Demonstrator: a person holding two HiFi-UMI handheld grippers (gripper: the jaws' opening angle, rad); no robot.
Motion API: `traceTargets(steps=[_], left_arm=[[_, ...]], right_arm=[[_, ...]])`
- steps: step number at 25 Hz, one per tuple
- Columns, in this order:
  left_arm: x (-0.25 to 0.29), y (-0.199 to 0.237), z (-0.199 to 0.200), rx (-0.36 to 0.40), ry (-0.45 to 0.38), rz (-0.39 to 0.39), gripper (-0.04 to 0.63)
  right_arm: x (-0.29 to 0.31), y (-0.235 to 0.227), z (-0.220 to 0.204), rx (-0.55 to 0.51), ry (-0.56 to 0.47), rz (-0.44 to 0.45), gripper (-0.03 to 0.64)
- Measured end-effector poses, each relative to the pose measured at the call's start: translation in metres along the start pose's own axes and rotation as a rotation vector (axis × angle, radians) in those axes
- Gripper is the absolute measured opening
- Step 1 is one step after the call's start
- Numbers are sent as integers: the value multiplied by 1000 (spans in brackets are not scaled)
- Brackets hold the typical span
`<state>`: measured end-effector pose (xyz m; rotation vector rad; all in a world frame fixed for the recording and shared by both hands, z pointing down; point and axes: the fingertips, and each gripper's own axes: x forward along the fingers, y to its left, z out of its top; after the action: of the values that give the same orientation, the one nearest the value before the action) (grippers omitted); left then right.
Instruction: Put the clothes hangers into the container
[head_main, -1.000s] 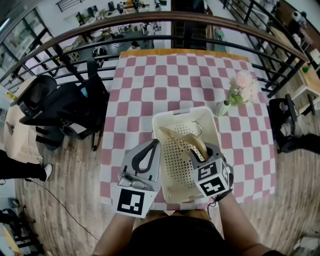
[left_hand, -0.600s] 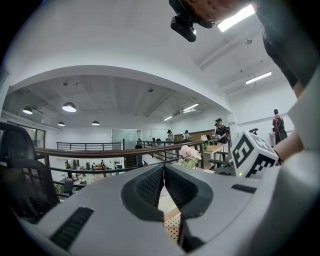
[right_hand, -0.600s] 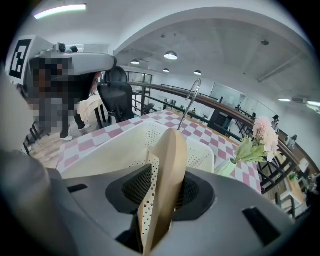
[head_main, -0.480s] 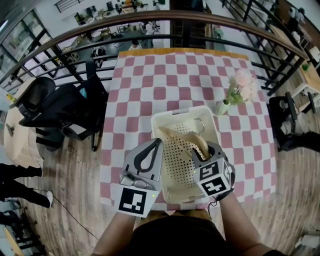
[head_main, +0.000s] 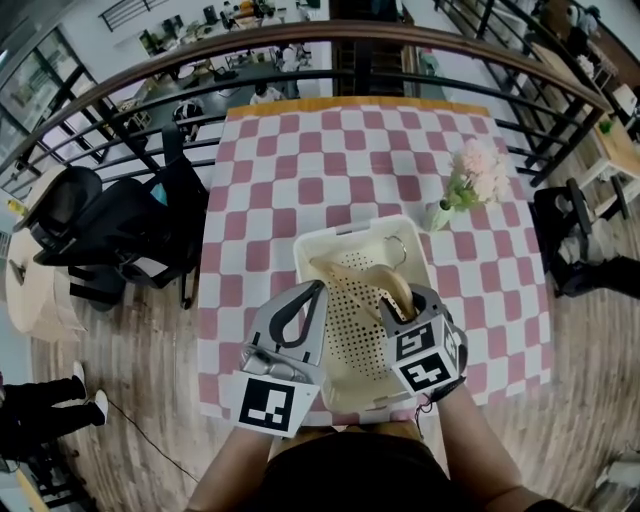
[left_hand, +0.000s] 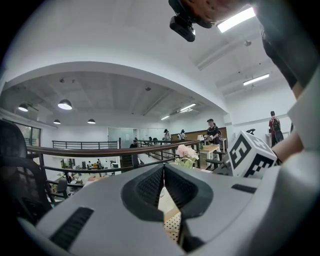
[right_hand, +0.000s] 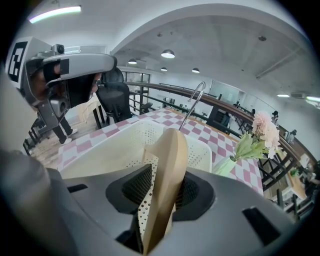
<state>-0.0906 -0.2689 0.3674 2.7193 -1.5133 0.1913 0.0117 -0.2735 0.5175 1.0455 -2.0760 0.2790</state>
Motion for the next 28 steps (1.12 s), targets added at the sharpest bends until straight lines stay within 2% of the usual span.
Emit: traceTargets(steps=[11, 28], left_arm=[[15, -3, -6, -12, 9, -20, 9], [40, -15, -15, -23, 24, -95, 9]], right_arm=[[4, -8, -7, -19, 57, 0, 116], [10, -22, -20, 26, 113, -1, 118]])
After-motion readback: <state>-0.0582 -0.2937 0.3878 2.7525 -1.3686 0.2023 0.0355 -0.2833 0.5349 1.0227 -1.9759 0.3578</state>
